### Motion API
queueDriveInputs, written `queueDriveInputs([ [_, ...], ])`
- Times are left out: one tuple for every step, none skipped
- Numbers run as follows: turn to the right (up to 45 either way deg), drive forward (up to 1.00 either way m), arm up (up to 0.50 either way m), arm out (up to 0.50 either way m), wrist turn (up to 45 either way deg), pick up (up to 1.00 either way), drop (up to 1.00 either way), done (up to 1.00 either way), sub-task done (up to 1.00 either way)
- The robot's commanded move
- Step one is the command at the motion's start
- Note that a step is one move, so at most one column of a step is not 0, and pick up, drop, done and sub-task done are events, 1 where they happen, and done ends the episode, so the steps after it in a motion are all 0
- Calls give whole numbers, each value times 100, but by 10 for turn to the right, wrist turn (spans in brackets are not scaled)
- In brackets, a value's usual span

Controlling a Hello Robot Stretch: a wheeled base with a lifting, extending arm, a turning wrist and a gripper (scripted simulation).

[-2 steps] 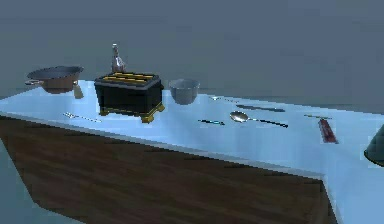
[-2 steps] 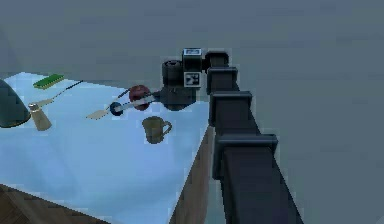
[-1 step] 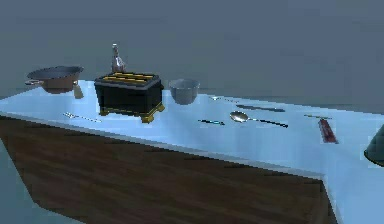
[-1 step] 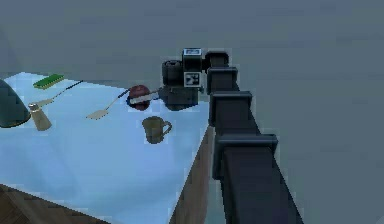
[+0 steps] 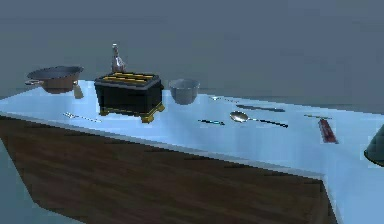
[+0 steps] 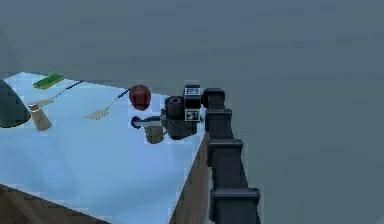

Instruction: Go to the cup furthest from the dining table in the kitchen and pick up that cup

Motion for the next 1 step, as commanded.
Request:
queueDriveInputs([
  [0,0,0,0,0,100,0,0,0],
])
